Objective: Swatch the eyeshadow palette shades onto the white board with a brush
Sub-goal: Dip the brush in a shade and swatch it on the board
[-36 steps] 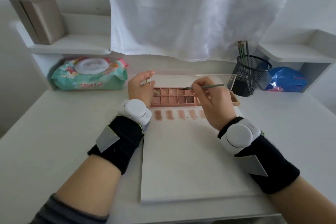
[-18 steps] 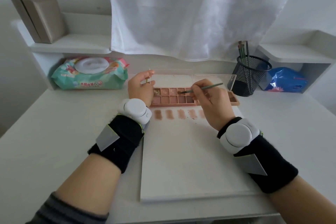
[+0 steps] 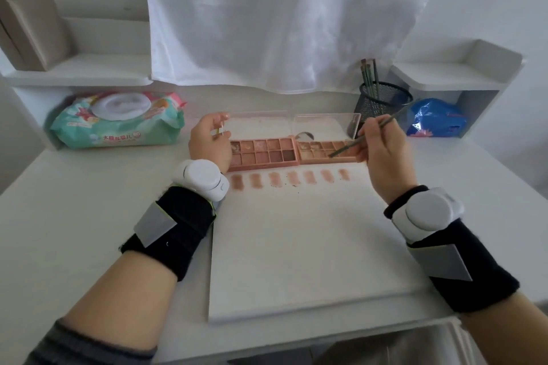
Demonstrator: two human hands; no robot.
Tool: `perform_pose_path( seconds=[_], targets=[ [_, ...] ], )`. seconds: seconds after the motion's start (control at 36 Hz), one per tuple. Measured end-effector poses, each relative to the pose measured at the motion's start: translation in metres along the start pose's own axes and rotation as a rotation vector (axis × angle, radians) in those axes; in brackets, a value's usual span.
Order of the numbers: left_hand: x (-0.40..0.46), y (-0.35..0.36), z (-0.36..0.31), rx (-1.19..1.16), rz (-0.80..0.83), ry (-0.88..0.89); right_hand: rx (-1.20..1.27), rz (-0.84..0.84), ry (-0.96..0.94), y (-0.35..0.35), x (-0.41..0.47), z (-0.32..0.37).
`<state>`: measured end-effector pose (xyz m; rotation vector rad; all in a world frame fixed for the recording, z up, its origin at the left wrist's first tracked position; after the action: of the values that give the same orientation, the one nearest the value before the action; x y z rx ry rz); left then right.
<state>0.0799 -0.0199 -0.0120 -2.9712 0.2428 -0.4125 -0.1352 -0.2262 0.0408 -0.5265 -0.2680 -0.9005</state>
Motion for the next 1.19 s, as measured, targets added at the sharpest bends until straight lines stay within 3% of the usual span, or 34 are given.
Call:
perform_pose_path(
  seconds=[0.19,0.56,0.86,1.03,1.19],
  targets=[
    [0.001,-0.001,0.002,0.032,0.0,0.004,-0.221,-0.057,-0.17,-0.007,-0.012,0.004],
    [0.001,-0.001,0.003,0.056,-0.007,0.005,-0.431,0.079,-0.231,0.006,-0.017,0.003],
    [0.002,0.0,0.006,0.043,0.005,-0.012,-0.305,-0.057,-0.184,-0.011,-0.016,0.001],
    [0.001,0.0,0.005,0.048,0.003,-0.012,-0.378,0.025,-0.159,-0.004,-0.015,-0.004],
    [0.0,-0.002,0.001,-0.008,-0.013,-0.013,-0.337,-0.062,-0.172,-0.012,-0.017,0.001]
  ],
)
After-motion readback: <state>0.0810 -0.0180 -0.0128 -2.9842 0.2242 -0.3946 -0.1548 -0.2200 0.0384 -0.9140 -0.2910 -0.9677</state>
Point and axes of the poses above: each hand's wrist, its own x-axis towards the middle knuckle, its own y-axis out of the palm, z = x × y, the point moved 9 cm from there along x, towards the middle knuckle, and after that the axes turned 3 degrees about -x, right-handed, at the moved point
